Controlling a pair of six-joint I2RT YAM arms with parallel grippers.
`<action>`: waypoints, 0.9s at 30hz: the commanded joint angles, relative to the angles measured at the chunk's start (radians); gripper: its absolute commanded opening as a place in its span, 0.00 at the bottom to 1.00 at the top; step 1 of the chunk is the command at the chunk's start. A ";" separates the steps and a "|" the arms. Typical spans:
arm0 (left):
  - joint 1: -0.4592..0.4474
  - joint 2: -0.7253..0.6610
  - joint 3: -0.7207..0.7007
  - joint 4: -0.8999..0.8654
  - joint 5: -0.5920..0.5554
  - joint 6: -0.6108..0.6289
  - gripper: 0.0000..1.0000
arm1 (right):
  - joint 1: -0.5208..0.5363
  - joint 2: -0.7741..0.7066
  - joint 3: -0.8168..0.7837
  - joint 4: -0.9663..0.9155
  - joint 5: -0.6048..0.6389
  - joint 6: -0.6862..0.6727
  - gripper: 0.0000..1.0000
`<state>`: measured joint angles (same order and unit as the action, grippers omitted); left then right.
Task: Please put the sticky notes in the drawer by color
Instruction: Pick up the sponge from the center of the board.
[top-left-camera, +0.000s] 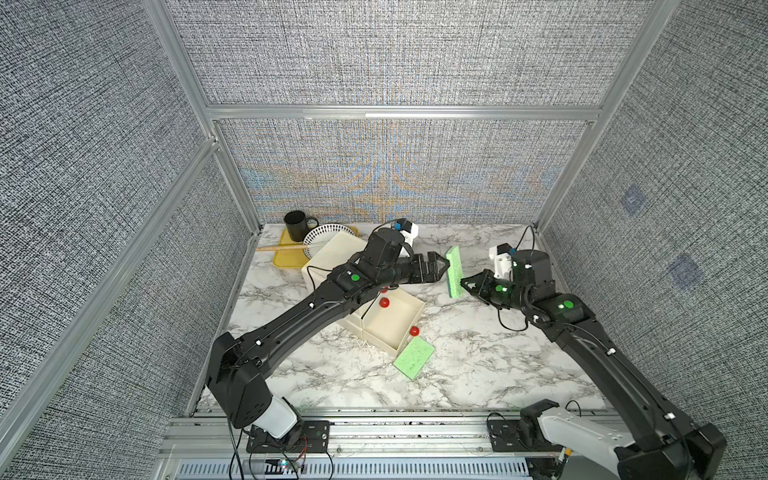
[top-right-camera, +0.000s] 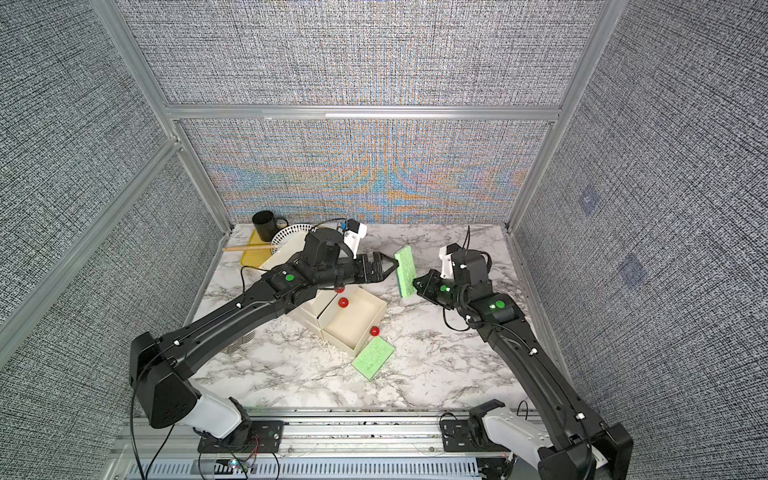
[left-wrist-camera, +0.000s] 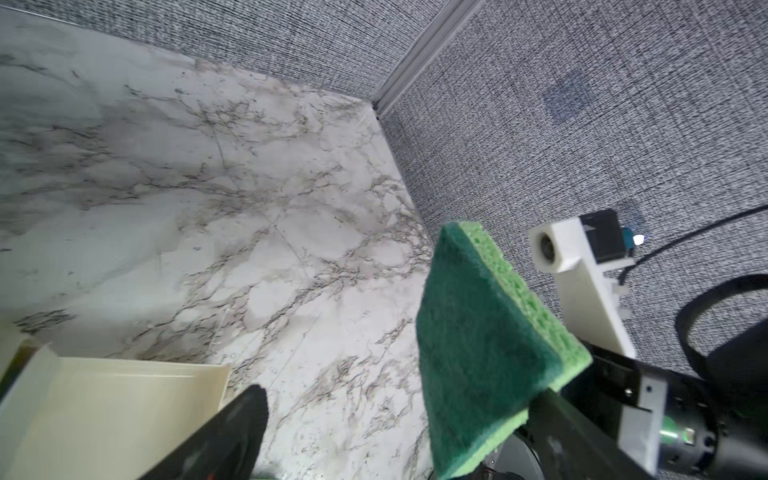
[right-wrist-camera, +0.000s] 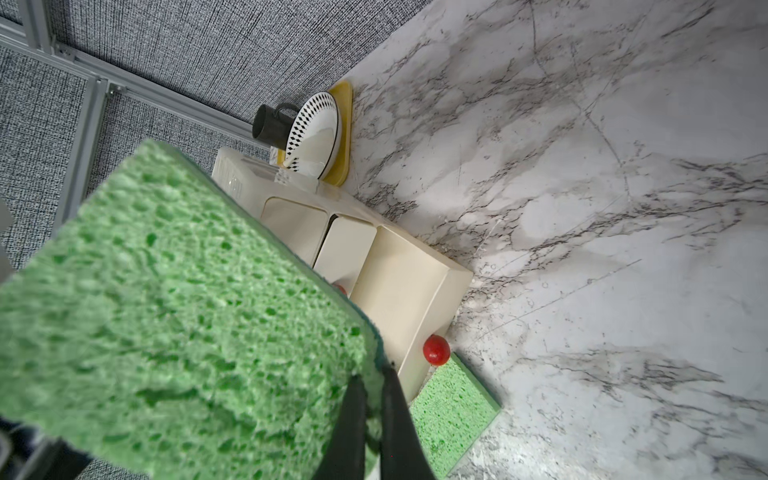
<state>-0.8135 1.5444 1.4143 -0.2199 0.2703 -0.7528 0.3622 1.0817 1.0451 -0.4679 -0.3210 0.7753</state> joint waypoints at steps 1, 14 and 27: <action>-0.003 -0.012 -0.018 0.069 0.029 -0.025 1.00 | 0.011 0.001 0.016 0.049 -0.017 -0.002 0.00; -0.001 -0.152 -0.145 0.120 0.021 0.012 1.00 | 0.006 0.002 0.047 -0.040 0.087 -0.024 0.00; -0.002 -0.025 -0.080 0.263 0.156 -0.091 0.73 | 0.046 0.014 0.061 0.062 -0.027 -0.024 0.00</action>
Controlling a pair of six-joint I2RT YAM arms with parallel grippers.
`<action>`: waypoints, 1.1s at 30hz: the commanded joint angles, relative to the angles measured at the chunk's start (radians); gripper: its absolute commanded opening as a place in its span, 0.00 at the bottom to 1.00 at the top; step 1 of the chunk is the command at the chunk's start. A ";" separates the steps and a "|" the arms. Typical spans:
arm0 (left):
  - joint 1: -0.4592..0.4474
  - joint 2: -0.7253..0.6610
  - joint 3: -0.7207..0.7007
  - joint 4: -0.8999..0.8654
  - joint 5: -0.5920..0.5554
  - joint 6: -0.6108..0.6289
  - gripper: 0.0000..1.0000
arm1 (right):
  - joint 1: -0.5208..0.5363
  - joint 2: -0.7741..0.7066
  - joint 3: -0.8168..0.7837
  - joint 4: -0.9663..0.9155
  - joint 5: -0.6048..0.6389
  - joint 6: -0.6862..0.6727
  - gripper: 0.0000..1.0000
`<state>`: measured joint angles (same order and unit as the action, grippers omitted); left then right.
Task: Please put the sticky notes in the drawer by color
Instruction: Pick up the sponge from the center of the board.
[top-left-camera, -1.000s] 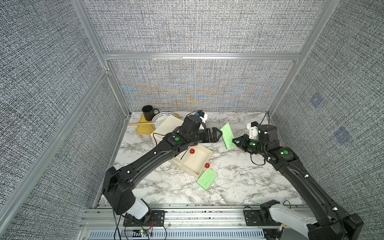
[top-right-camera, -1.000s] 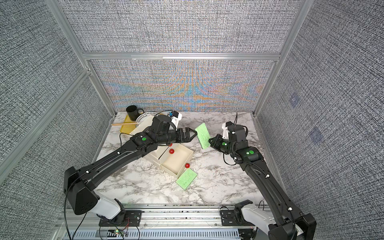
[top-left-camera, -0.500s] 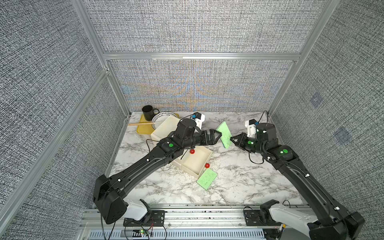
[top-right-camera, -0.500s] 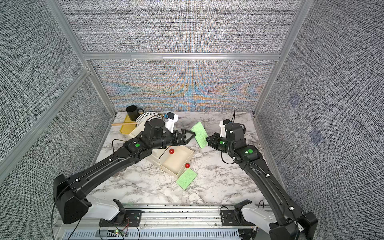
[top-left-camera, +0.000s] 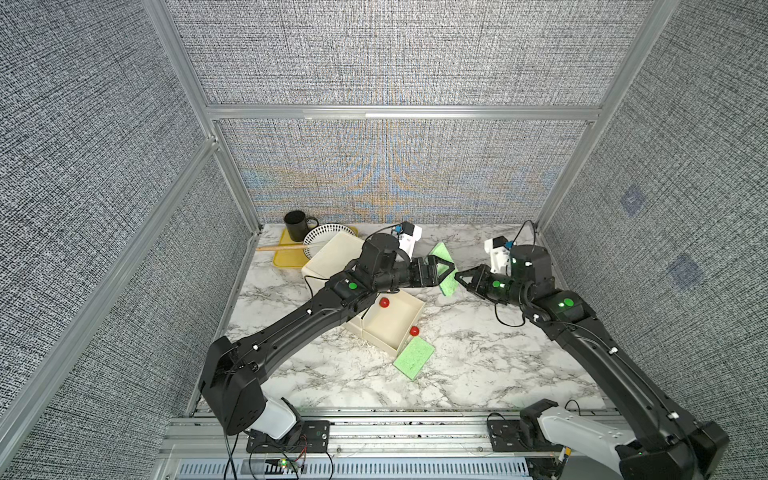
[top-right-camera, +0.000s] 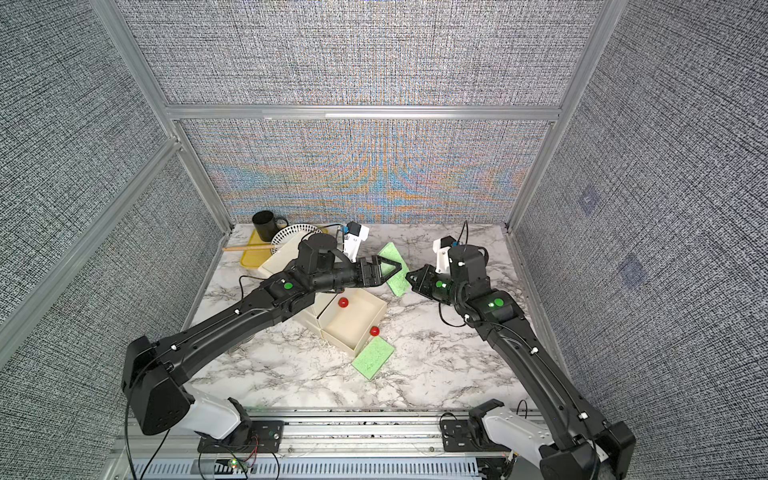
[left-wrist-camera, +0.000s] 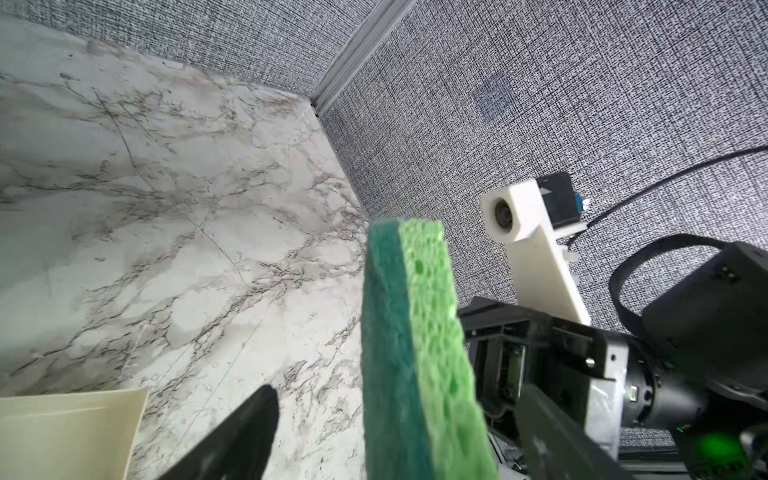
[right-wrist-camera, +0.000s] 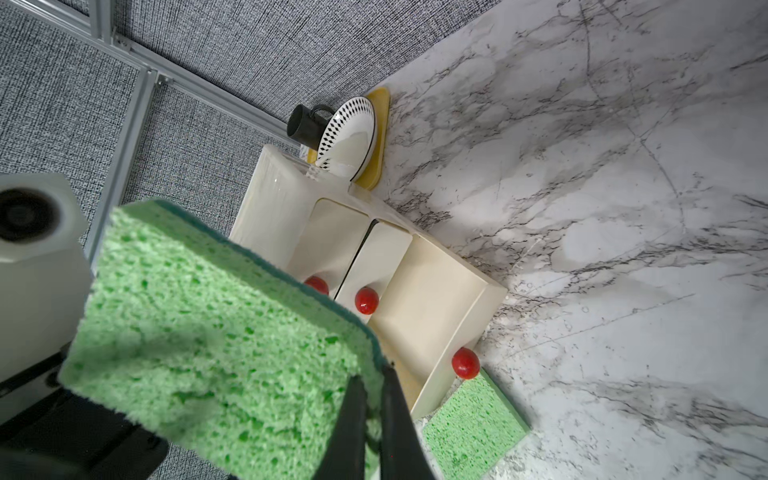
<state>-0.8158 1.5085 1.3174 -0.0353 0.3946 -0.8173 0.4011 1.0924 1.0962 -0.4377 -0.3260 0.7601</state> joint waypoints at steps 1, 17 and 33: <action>0.001 0.013 0.021 0.078 0.033 -0.028 0.65 | 0.010 0.006 0.010 0.034 -0.023 -0.011 0.00; 0.028 -0.031 -0.043 0.186 0.016 -0.160 0.02 | -0.039 -0.200 -0.090 0.068 0.141 -0.069 0.77; 0.075 0.022 -0.133 0.614 0.185 -0.428 0.02 | -0.160 -0.154 -0.187 0.584 -0.479 0.136 0.80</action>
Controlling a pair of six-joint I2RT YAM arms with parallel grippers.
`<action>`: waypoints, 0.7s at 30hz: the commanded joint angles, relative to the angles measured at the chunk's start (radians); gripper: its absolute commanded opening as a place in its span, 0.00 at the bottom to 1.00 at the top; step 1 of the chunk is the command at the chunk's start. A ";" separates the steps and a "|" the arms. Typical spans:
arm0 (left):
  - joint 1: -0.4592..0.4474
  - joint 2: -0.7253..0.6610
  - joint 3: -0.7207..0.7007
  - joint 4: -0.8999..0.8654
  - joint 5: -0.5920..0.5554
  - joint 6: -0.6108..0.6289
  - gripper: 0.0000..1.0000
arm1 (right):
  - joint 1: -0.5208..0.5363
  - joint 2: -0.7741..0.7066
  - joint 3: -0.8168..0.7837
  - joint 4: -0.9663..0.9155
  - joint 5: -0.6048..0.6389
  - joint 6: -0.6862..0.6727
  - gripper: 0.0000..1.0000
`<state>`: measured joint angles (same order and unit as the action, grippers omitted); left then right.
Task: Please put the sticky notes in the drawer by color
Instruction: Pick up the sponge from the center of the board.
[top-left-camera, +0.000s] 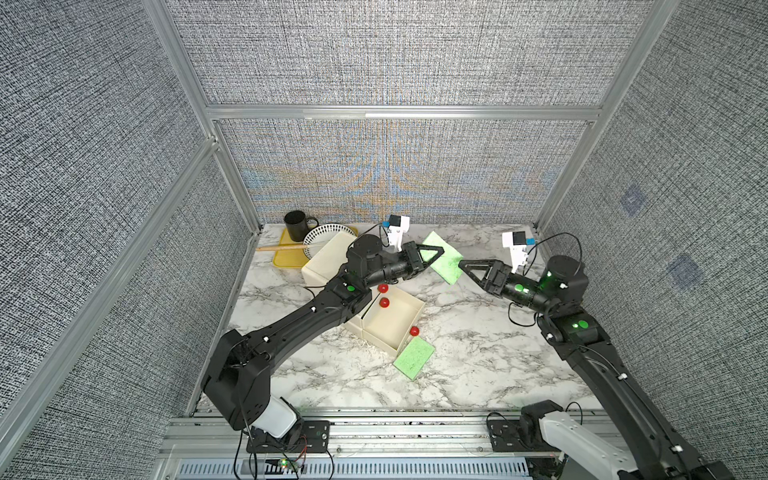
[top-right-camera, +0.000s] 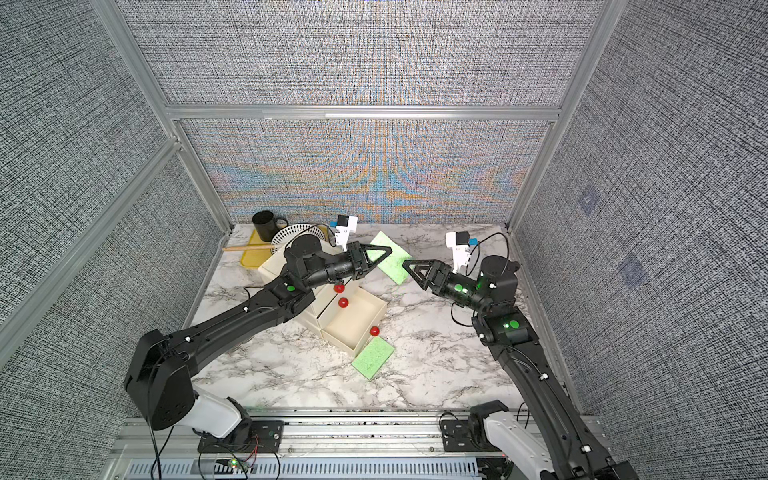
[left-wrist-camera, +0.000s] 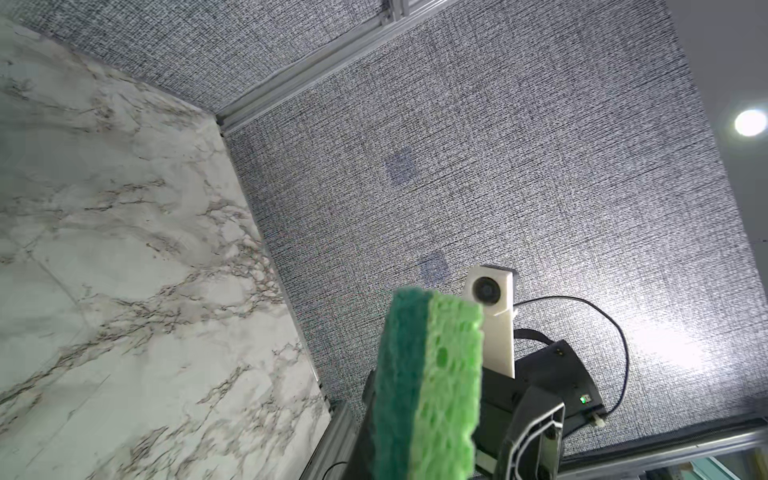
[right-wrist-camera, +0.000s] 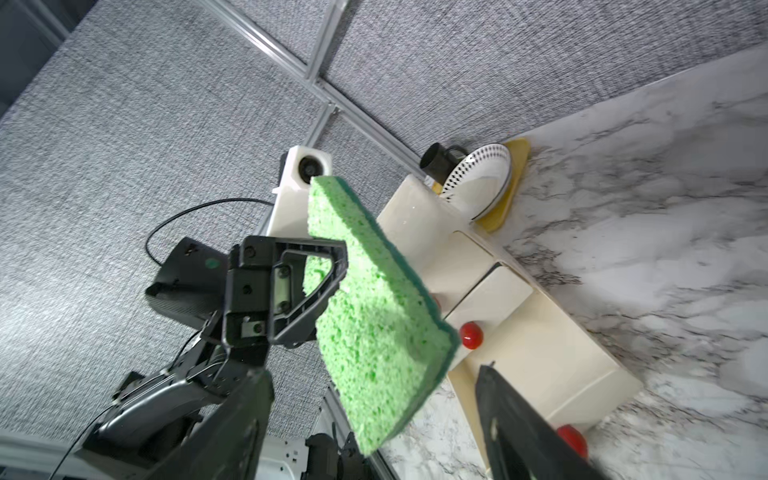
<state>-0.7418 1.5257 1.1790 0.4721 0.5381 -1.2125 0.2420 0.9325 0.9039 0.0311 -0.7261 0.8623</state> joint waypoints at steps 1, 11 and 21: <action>0.000 0.005 0.005 0.113 0.045 -0.035 0.01 | 0.000 0.012 0.006 0.115 -0.079 0.032 0.79; 0.000 0.017 0.014 0.108 0.077 -0.040 0.02 | -0.001 0.048 0.005 0.180 -0.087 0.063 0.34; -0.002 -0.069 0.294 -0.794 -0.203 0.577 0.84 | -0.007 -0.010 0.081 -0.229 0.139 -0.089 0.00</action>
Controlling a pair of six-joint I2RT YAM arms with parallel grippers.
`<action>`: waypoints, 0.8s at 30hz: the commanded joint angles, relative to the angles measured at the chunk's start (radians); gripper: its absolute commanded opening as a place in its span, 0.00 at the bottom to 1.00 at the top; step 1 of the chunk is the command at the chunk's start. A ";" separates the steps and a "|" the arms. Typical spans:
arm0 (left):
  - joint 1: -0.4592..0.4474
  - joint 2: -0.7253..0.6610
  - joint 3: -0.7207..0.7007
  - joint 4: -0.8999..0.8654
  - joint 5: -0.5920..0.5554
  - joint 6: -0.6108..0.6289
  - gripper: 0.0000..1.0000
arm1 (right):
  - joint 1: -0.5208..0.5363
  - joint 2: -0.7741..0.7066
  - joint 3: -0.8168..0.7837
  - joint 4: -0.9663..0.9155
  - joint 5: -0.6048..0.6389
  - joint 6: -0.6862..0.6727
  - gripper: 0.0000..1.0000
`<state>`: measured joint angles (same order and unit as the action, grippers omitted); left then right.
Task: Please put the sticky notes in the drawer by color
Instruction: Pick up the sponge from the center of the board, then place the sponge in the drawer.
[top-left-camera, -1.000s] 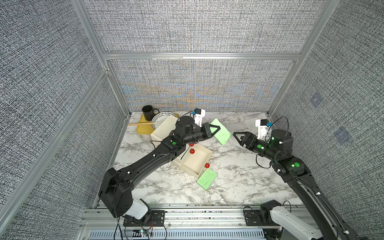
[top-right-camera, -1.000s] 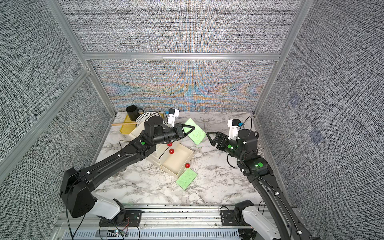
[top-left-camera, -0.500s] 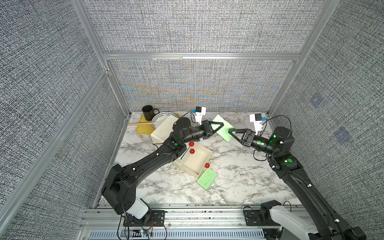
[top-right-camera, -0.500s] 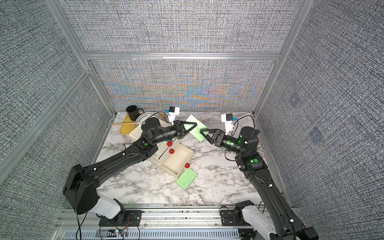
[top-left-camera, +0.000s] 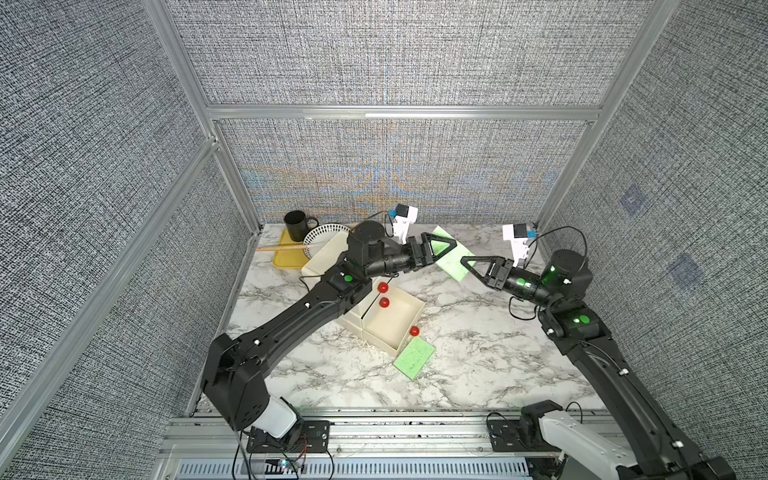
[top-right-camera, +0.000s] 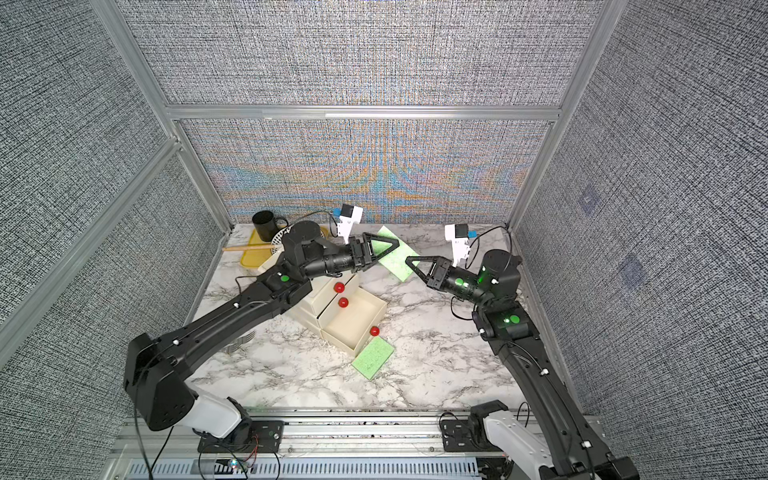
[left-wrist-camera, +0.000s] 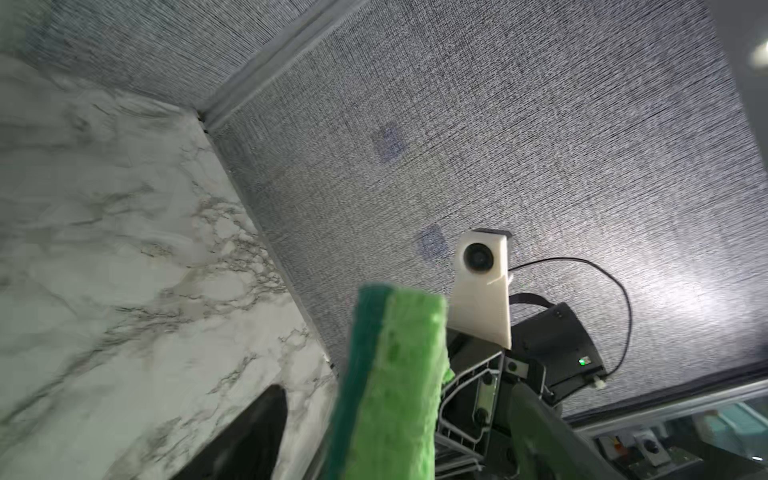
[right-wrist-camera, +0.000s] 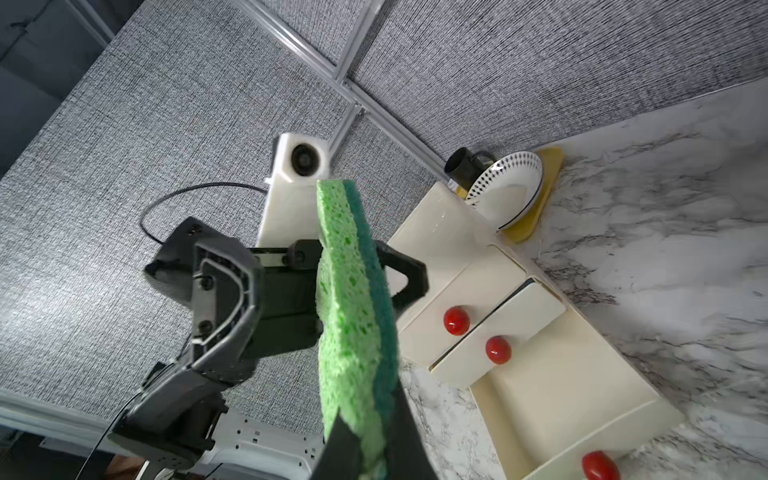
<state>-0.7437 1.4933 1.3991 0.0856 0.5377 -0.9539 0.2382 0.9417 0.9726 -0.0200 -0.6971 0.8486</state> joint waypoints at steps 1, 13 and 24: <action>0.000 -0.052 0.091 -0.487 -0.285 0.364 0.84 | -0.002 -0.032 0.010 -0.211 0.140 -0.078 0.00; 0.004 -0.221 -0.001 -0.684 -0.693 0.574 0.87 | 0.023 0.057 -0.084 -0.447 0.181 -0.048 0.00; 0.004 -0.260 -0.064 -0.636 -0.710 0.590 0.87 | 0.249 0.334 -0.032 -0.345 0.220 0.045 0.00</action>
<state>-0.7399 1.2404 1.3373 -0.5728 -0.1574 -0.3836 0.4629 1.2346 0.9112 -0.4313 -0.4965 0.8593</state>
